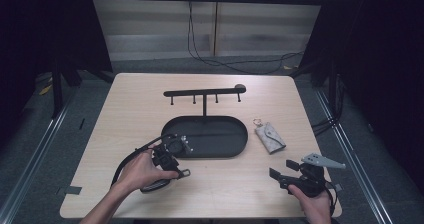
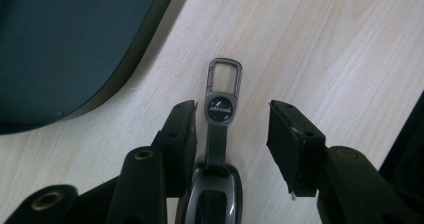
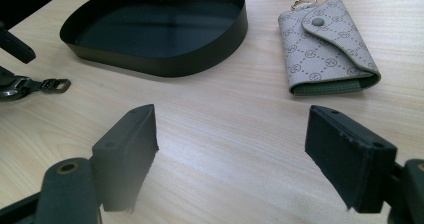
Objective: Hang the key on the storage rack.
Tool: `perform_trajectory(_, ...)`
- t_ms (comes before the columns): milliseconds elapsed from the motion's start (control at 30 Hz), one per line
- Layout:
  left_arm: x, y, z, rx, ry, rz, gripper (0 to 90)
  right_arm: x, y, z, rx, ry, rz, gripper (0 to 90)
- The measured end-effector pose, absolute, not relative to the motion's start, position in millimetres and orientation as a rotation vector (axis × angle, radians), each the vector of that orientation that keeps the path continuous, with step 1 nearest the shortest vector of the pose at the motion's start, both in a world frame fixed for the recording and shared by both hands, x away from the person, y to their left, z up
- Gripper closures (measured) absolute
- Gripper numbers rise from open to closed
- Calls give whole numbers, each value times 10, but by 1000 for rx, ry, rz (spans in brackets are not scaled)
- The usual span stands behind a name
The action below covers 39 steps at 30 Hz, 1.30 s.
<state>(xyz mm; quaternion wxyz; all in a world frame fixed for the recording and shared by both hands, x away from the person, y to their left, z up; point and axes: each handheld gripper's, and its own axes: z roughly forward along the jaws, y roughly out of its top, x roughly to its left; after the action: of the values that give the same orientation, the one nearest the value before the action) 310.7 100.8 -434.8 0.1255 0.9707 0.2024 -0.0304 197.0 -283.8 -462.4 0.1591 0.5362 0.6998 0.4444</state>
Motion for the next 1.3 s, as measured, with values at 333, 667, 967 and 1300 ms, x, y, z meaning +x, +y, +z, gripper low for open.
perform_trajectory(333, 3187, 903, -4456, 2888, 559, -92, 591, 1982, -2828, -4634, 1540, 2008, 1244, 210)
perform_trajectory(667, 3222, 831, -4555, 2953, 559, -117, 634, 1980, -2832, -4633, 1539, 2006, 1245, 212)
perform_trajectory(967, 3208, 775, -4587, 2988, 525, -123, 698, 1981, -2832, -4634, 1542, 2005, 1247, 211)
perform_trajectory(1300, 3188, 698, -4641, 3048, 498, -82, 688, 1975, -2832, -4627, 1536, 2001, 1257, 210)
